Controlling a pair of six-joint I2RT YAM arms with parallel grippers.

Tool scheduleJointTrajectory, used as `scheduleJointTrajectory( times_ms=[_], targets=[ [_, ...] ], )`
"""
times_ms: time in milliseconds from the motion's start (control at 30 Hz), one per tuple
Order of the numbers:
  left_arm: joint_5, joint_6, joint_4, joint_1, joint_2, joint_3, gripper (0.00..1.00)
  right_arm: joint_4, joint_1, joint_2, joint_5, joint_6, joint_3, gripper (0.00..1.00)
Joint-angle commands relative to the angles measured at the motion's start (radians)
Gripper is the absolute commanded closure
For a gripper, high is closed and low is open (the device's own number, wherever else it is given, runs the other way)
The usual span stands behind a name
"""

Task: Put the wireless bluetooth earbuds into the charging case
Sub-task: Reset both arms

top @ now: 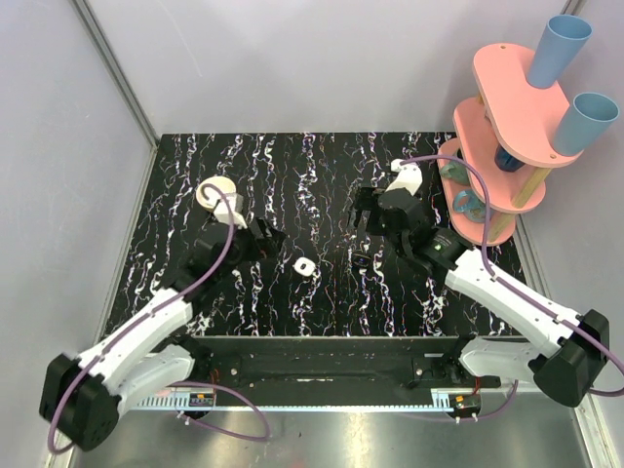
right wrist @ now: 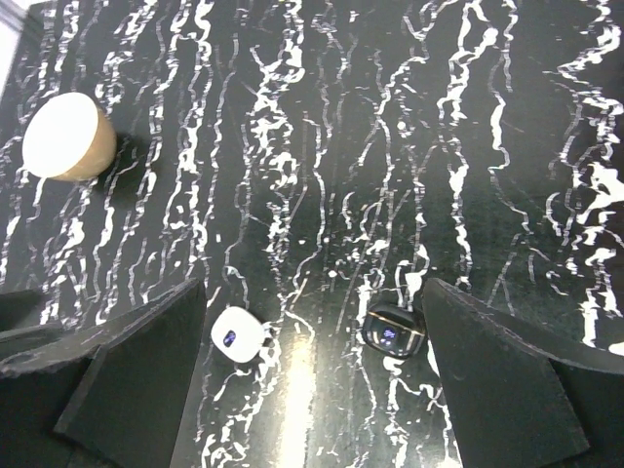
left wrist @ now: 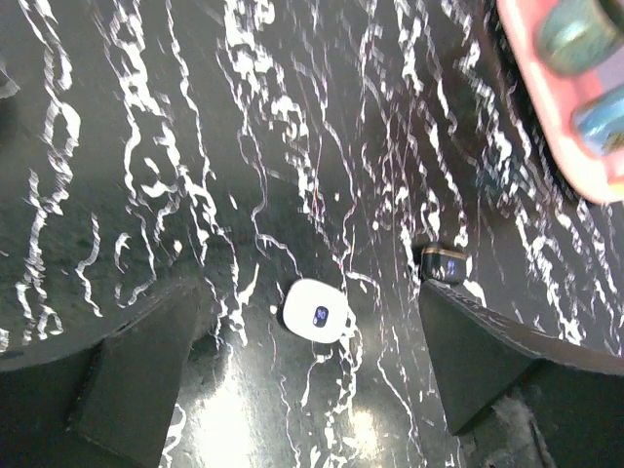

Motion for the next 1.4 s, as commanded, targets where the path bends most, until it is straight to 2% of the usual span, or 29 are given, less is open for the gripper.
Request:
scheduleJointTrajectory(
  times_ms=[0, 100, 133, 267, 400, 467, 500, 600, 733, 800, 933, 1000, 1067, 1200, 1367],
  targets=[
    [-0.146, 0.088, -0.074, 0.004, -0.137, 0.048, 0.01, -0.031, -0.046, -0.023, 0.095, 0.011, -0.008, 0.00],
    [-0.147, 0.110, -0.059, 0.004, -0.208, 0.040, 0.01, -0.044, -0.167, -0.025, -0.032, 0.011, -0.028, 0.00],
    [-0.141, 0.116, -0.054, 0.004, -0.226, 0.037, 0.01, -0.047, -0.233, -0.016, -0.125, 0.005, -0.031, 0.00],
    [-0.060, 0.172, -0.014, 0.004, -0.226, 0.013, 0.01, -0.086, -0.315, 0.041, -0.204, -0.027, -0.027, 0.00],
    [-0.012, 0.203, -0.054, 0.002, -0.194, 0.031, 0.01, -0.069, -0.321, 0.087, -0.097, -0.099, -0.053, 0.00],
    [-0.063, 0.182, -0.081, 0.002, -0.171, 0.049, 0.01, -0.017, -0.319, 0.093, -0.051, -0.148, -0.074, 0.00],
    [-0.084, 0.183, -0.139, -0.004, -0.165, 0.065, 0.01, -0.009, -0.319, 0.102, 0.040, -0.154, -0.082, 0.00],
    [-0.132, 0.166, -0.132, -0.031, -0.167, 0.070, 0.01, 0.046, -0.319, 0.084, 0.257, -0.165, -0.126, 0.00],
    [-0.169, 0.173, -0.074, -0.039, -0.232, 0.021, 0.01, 0.312, -0.319, 0.016, 0.271, -0.324, -0.254, 0.00],
    [-0.209, 0.151, -0.068, -0.038, -0.243, 0.005, 0.01, 0.446, -0.319, 0.006, 0.311, -0.323, -0.345, 0.00],
    [-0.270, 0.120, -0.074, -0.038, -0.251, -0.004, 0.01, 0.766, -0.319, 0.035, 0.354, -0.531, -0.479, 0.00],
    [-0.307, 0.107, -0.085, -0.039, -0.249, -0.001, 0.01, 0.787, -0.319, 0.076, 0.371, -0.539, -0.501, 0.00],
    [-0.322, 0.099, -0.086, -0.038, -0.249, -0.001, 0.01, 0.850, -0.319, 0.108, 0.327, -0.619, -0.516, 0.00],
    [-0.328, 0.107, -0.083, -0.039, -0.248, 0.005, 0.01, 1.043, -0.319, 0.199, 0.305, -0.644, -0.559, 0.00],
    [-0.335, 0.119, -0.086, -0.039, -0.252, -0.001, 0.01, 1.100, -0.329, 0.240, 0.290, -0.674, -0.547, 0.00]
  ],
)
